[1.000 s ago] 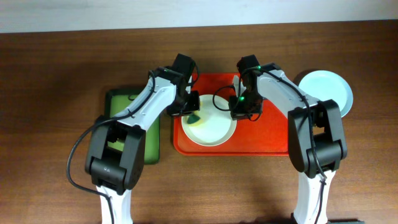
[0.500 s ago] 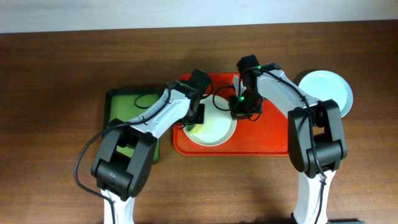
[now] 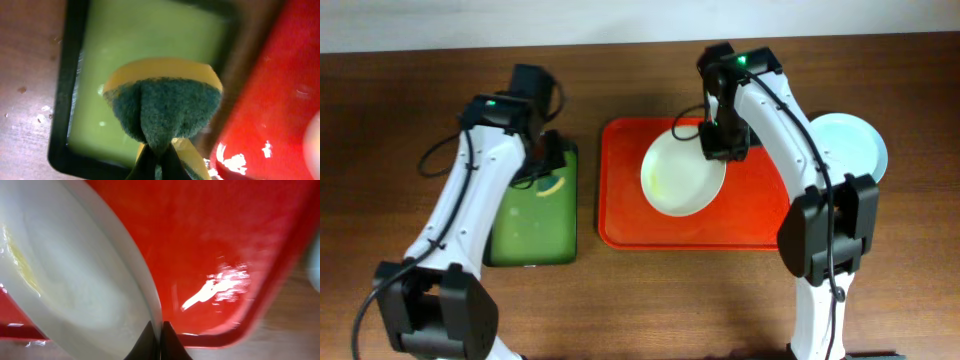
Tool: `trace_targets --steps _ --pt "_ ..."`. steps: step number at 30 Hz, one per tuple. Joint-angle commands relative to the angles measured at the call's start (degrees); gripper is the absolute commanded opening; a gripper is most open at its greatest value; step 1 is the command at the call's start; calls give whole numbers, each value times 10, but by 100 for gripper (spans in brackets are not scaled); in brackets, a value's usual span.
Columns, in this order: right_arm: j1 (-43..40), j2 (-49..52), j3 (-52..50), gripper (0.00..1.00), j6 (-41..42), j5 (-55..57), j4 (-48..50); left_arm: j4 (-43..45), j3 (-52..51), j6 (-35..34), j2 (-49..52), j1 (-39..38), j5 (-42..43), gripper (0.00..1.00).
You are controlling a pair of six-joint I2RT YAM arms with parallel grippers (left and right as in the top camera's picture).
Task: Clean dirty plates on tray and stack at the side
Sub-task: 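Carry the cream plate right and stack it on the plate pile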
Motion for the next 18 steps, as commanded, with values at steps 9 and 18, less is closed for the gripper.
trace_targets --steps 9,18 --pt "185 -9 115 4 71 474 -95 217 -214 6 21 69 2 22" --pt "325 -9 115 4 -13 813 -95 62 -47 6 -10 69 12 99"
